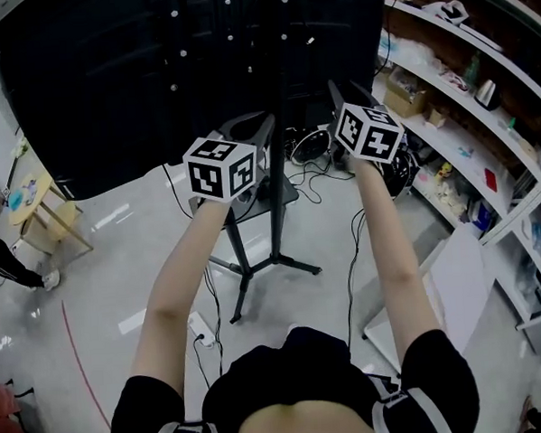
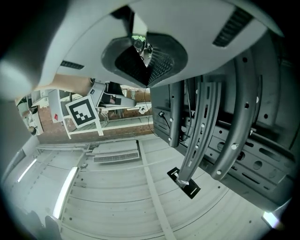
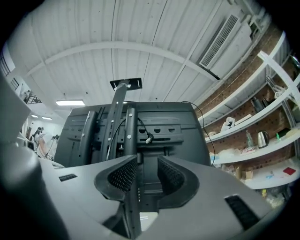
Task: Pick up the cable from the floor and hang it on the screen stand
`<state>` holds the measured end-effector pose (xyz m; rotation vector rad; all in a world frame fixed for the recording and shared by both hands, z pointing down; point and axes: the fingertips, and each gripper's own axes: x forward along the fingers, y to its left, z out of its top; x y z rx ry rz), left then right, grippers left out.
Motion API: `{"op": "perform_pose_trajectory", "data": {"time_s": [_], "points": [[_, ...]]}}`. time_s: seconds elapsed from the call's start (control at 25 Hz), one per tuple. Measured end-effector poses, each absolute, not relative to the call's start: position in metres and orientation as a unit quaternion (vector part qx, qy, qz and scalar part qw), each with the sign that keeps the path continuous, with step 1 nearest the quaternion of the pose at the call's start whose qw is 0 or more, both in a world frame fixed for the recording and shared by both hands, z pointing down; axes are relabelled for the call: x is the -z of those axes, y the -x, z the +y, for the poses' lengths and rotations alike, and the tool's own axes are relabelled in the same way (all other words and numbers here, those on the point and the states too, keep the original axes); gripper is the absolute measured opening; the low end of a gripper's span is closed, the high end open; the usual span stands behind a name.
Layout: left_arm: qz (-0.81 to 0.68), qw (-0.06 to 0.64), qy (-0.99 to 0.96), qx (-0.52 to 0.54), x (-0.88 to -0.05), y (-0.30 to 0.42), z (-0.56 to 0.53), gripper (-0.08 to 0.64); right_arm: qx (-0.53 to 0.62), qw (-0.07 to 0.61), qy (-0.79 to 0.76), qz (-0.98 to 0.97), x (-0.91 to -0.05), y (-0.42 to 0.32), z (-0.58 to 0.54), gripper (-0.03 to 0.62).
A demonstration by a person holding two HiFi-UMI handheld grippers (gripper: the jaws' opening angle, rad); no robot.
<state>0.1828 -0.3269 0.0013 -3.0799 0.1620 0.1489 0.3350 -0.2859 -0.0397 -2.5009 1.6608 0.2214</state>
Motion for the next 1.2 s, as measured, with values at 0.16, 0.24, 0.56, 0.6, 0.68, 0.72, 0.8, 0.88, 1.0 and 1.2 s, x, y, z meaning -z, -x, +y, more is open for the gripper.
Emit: {"op": "perform_pose_trajectory", "data": {"time_s": [0.16, 0.24, 0.56, 0.6, 0.68, 0.72, 0.8, 0.88, 1.0, 1.2], "points": [[0.046, 0.018, 0.998, -0.036, -0.033, -0.158, -0.300, 0.006, -0.051, 0.076, 0.824, 0.560, 0.002, -0.297, -0.256, 0.137], [0.045, 0.006, 0.998, -0.031, -0.051, -0.148, -0.288, 0.006, -0.040, 0.079, 0.824, 0.560, -0.019, -0.279, -0.243, 0.088], [0.038, -0.036, 0.998, -0.031, -0.113, -0.124, -0.237, 0.006, 0.008, 0.095, 0.808, 0.581, -0.100, -0.195, -0.204, 0.028], [0.040, -0.045, 0.998, -0.033, -0.120, -0.122, -0.230, 0.006, 0.014, 0.093, 0.806, 0.585, -0.110, -0.184, -0.198, 0.026], [0.053, -0.060, 0.996, -0.036, -0.134, -0.117, -0.221, 0.006, 0.029, 0.093, 0.804, 0.586, -0.130, -0.170, -0.185, 0.023], [0.064, -0.066, 0.995, -0.036, -0.143, -0.114, -0.218, 0.006, 0.039, 0.093, 0.804, 0.586, -0.140, -0.166, -0.179, 0.023], [0.088, -0.067, 0.994, -0.027, -0.162, -0.110, -0.213, 0.006, 0.056, 0.083, 0.805, 0.585, -0.159, -0.157, -0.167, 0.023], [0.106, -0.058, 0.993, -0.009, -0.181, -0.107, -0.205, 0.006, 0.065, 0.064, 0.808, 0.582, -0.174, -0.150, -0.153, 0.023], [0.115, -0.048, 0.992, 0.003, -0.192, -0.107, -0.190, 0.006, 0.060, 0.037, 0.811, 0.581, -0.180, -0.147, -0.135, 0.023], [0.112, -0.049, 0.992, 0.011, -0.198, -0.105, -0.177, 0.006, 0.052, 0.035, 0.812, 0.581, -0.180, -0.146, -0.129, 0.023]]}}
